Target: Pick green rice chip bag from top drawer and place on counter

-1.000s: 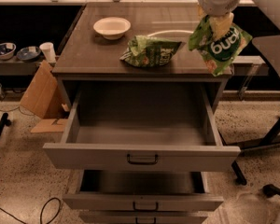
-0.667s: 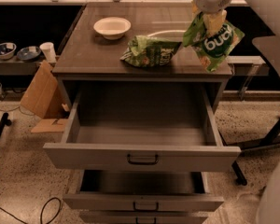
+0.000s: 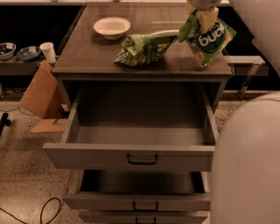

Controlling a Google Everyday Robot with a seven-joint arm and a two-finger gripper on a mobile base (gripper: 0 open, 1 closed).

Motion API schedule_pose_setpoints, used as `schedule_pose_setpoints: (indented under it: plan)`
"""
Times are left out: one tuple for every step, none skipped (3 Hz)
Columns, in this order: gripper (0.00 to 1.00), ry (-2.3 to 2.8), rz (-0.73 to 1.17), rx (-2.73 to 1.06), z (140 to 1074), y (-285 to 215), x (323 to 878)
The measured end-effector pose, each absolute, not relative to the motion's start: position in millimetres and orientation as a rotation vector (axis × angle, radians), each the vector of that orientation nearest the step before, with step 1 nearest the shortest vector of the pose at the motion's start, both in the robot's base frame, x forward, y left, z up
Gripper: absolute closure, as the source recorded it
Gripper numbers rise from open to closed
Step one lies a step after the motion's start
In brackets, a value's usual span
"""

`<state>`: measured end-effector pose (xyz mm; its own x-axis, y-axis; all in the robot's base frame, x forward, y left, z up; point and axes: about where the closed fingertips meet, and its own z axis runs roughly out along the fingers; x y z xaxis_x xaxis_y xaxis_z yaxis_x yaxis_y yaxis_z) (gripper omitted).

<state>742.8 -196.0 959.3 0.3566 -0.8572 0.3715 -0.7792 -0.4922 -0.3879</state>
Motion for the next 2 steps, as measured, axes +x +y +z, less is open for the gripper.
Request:
schedule_pose_setpoints:
  plan:
    - [1.00,1.535,-0.807,-2.449,959,-209,755]
    - [1.00,1.614,-0.811,-2.420,961,-238,760]
